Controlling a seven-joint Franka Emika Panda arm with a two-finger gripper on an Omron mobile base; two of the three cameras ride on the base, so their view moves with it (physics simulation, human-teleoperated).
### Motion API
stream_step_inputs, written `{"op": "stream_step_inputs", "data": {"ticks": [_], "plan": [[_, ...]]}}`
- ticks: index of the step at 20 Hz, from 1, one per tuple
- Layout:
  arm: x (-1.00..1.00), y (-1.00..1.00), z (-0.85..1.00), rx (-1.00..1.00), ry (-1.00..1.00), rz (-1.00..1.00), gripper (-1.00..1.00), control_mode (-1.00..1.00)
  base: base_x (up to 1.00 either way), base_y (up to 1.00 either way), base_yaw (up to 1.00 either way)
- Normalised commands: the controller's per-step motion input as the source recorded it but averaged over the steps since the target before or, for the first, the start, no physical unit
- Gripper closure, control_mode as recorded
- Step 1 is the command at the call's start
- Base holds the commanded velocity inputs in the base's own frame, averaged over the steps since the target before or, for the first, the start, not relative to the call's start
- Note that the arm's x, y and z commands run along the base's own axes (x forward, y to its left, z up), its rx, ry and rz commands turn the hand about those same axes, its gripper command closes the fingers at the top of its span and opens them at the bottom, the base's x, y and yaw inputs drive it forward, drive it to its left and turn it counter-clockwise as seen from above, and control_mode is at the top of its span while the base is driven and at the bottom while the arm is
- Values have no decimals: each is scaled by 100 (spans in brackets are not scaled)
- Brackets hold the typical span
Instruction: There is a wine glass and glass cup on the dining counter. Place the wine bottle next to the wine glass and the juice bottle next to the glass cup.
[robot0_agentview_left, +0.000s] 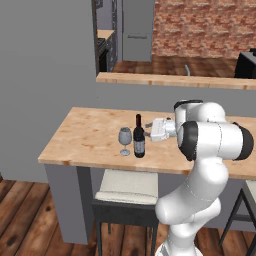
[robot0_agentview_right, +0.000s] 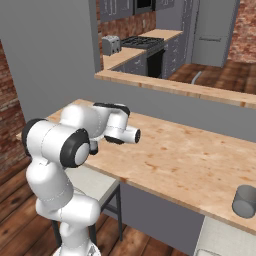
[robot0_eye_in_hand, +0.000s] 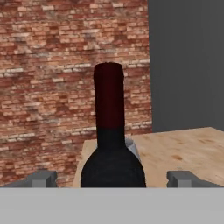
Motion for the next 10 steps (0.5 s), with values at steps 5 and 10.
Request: {"op": "stream_step_inputs", "data": {"ticks": [5, 10], "plan": [[-8, 0, 0, 0, 8, 0, -100, -100, 0, 0, 0], [-12, -11, 0, 0, 7, 0, -100, -100, 0, 0, 0]]}}
